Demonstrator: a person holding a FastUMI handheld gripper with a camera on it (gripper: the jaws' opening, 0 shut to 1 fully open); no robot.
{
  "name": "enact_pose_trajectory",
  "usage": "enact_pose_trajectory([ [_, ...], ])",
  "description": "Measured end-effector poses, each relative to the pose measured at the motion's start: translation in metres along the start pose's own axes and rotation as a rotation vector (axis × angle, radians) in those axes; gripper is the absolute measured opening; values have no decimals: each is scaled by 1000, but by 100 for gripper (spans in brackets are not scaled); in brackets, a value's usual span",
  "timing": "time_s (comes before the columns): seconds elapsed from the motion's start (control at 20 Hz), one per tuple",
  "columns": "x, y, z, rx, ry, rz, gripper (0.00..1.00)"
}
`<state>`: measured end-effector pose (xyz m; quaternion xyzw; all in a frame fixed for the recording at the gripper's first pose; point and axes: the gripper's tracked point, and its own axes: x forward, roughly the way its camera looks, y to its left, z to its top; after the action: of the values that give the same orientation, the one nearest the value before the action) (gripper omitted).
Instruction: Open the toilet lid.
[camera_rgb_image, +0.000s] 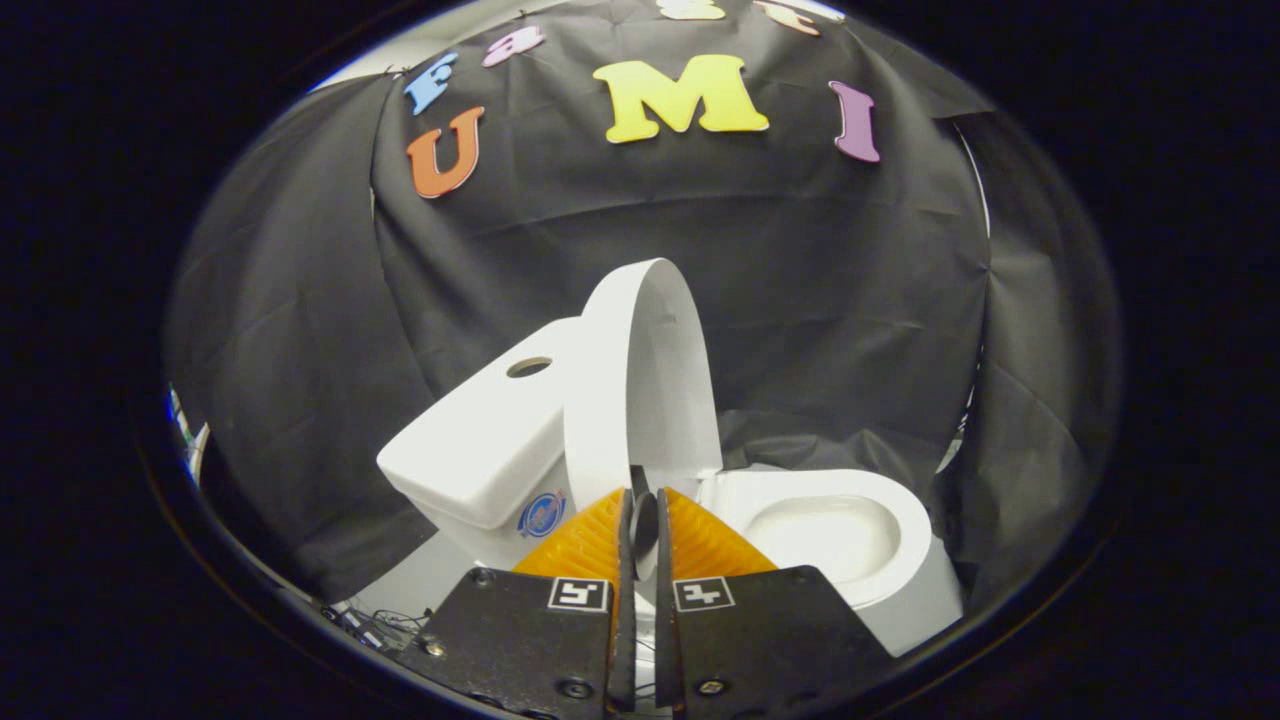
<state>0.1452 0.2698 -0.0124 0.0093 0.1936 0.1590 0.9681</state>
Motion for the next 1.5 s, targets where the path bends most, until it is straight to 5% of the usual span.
enact_pose_trajectory([
  [0.65, 12, 32, -3, -132, 11, -45, 15],
  [0.9, 4, 33, 6, -210, -16, 37, 22],
  [1.1, -42, 18, 52, -241, -231, 39, 66],
  [1.25, -73, 4, 61, -204, -325, 86, 88],
  [1.5, -131, -58, 61, -105, -422, 31, 96],
])
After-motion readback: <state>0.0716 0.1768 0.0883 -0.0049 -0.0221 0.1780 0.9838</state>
